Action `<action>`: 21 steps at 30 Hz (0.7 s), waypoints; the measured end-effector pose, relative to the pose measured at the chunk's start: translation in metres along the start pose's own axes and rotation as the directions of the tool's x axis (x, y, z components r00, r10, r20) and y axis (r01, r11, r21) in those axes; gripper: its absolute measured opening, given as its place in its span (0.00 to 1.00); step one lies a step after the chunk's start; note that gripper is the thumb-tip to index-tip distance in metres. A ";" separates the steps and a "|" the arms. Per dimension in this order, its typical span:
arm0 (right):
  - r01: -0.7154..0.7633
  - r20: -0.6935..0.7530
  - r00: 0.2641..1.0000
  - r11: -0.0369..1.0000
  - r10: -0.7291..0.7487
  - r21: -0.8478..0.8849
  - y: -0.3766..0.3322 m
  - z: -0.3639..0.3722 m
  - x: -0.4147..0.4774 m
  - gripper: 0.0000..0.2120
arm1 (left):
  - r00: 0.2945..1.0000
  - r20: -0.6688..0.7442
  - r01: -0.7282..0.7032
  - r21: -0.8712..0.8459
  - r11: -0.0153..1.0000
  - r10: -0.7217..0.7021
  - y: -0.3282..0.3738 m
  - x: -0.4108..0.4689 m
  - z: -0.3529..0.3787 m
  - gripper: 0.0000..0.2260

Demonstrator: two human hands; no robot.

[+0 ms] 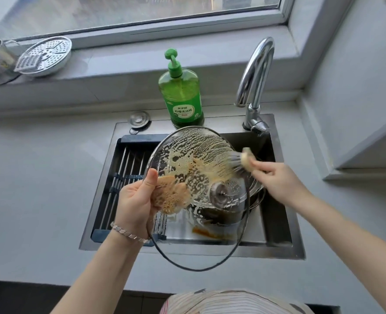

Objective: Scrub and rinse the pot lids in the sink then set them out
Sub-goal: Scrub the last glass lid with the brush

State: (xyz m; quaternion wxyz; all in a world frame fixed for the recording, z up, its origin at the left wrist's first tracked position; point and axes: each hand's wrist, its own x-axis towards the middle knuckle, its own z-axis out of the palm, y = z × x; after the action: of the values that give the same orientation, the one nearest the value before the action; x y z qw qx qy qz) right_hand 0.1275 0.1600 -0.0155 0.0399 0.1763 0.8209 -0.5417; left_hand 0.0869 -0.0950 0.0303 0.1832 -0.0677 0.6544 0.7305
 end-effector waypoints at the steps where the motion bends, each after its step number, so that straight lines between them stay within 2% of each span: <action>1: -0.062 -0.033 0.998 0.998 0.062 0.005 0.006 -0.003 0.006 0.16 | 1.000 0.007 -0.006 -0.001 1.000 0.006 0.000 -0.001 0.001 0.31; 3: -0.041 -0.010 0.999 0.999 0.041 0.011 0.009 0.003 0.002 0.16 | 1.000 0.009 -0.024 0.005 1.000 0.024 0.000 -0.001 0.002 0.31; 4: 0.011 0.041 0.999 1.000 -0.011 0.001 0.006 0.009 -0.007 0.16 | 1.000 -0.007 -0.027 0.011 1.000 0.028 -0.002 0.001 0.000 0.31; 6: 0.021 0.143 0.990 1.000 -0.019 -0.010 0.006 0.017 -0.024 0.17 | 0.999 -0.044 -0.024 -0.009 1.000 0.024 -0.003 0.005 -0.004 0.32; 10: -0.150 0.004 0.989 0.989 0.150 -0.017 0.026 0.009 -0.008 0.16 | 0.997 -0.059 -0.045 -0.077 0.996 0.041 -0.001 0.007 -0.007 0.31; 13: -0.046 0.055 0.997 0.999 0.047 -0.007 0.018 0.022 -0.017 0.17 | 0.994 -0.073 -0.085 -0.064 0.994 0.080 0.002 0.009 -0.004 0.30; 15: -0.042 0.119 0.992 0.999 0.044 -0.017 0.009 0.025 -0.024 0.17 | 0.993 -0.097 -0.080 -0.104 0.991 0.070 0.004 0.009 -0.005 0.30; 18: -0.118 -0.025 0.993 0.993 0.119 0.031 0.024 0.018 -0.007 0.17 | 0.994 -0.100 -0.054 -0.170 0.984 0.037 0.003 0.008 -0.006 0.29; 19: -0.135 -0.047 0.989 0.990 0.137 0.040 0.025 0.018 -0.006 0.17 | 0.994 -0.108 -0.048 -0.168 0.985 0.030 0.001 0.007 -0.005 0.29; 21: -0.077 -0.018 0.997 0.997 0.077 0.028 0.016 0.026 -0.010 0.17 | 0.987 -0.158 -0.039 -0.156 0.987 0.014 -0.003 0.008 -0.003 0.30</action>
State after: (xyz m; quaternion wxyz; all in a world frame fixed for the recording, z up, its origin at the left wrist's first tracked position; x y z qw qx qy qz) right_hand 0.1390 0.1400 -0.0378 0.0507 0.2135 0.8062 -0.5494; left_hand 0.0802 -0.0965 0.0248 0.1153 -0.1304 0.6074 0.7751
